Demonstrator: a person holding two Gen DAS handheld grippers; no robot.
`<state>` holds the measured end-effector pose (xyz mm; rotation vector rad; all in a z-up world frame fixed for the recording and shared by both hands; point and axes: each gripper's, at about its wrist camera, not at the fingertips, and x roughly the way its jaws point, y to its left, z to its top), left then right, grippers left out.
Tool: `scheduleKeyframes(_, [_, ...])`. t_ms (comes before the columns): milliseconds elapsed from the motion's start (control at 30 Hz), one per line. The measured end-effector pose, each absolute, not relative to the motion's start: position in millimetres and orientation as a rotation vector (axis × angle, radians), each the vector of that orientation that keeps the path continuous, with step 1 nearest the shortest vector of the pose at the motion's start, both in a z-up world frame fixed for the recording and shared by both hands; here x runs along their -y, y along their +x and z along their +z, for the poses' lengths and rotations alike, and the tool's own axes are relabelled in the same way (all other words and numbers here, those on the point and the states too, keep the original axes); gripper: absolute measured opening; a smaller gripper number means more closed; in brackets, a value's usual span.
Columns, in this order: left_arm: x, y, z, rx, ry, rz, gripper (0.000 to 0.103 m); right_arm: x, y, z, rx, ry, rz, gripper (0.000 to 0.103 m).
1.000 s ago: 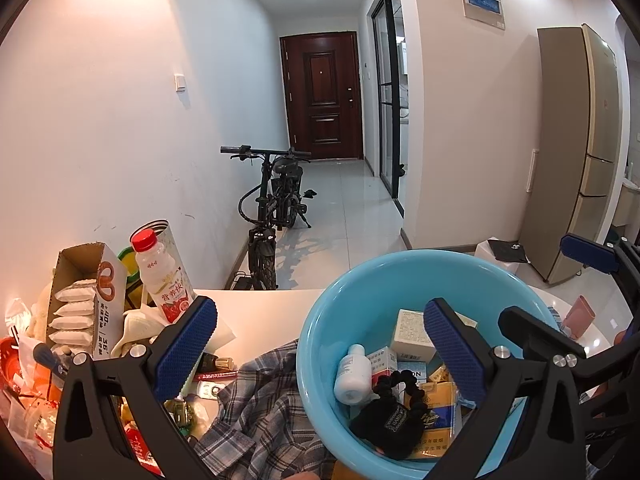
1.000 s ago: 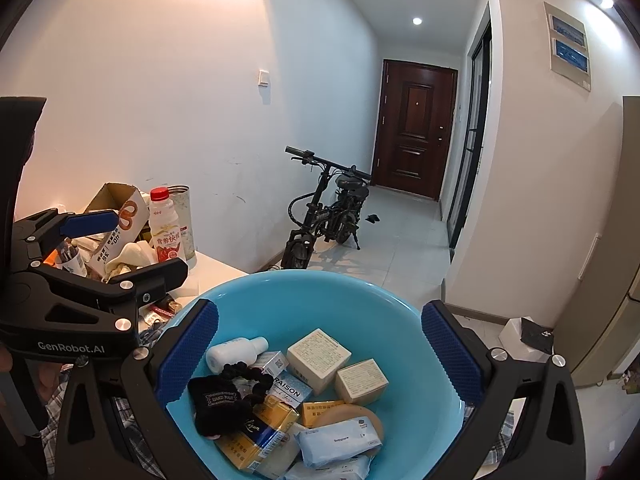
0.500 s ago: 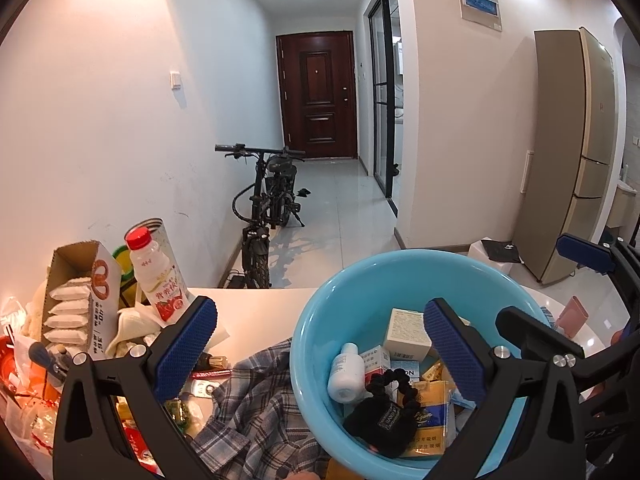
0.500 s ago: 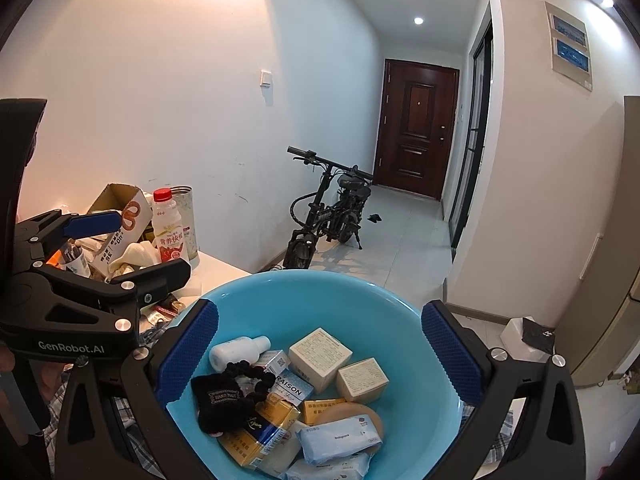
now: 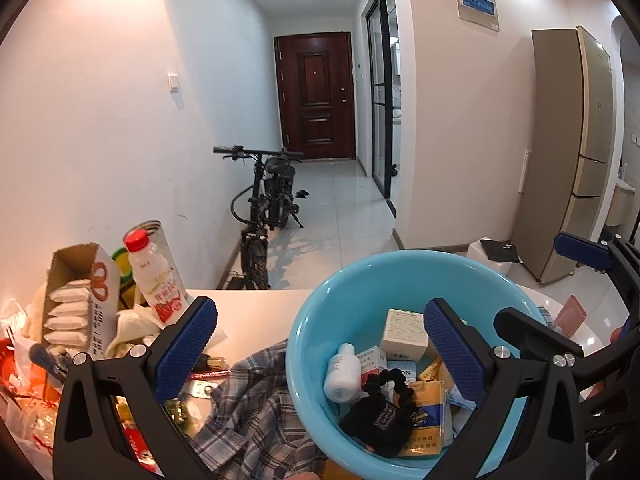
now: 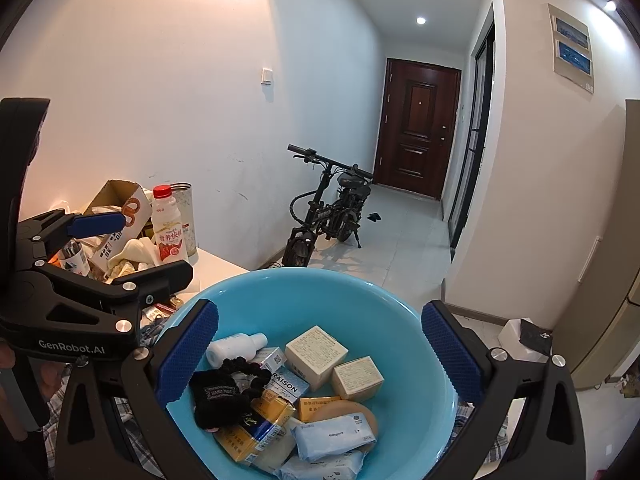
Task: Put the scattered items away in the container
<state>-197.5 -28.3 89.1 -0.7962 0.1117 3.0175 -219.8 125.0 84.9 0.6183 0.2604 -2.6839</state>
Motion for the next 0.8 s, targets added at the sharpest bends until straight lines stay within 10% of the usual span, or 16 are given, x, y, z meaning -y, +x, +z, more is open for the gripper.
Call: scheduleKeyframes(800, [25.1,-198.8,88.8,-0.096,-0.806,2.977,0.103,-130.1,-217.3,86.4,-0.264,0.632,-2.669,0.103])
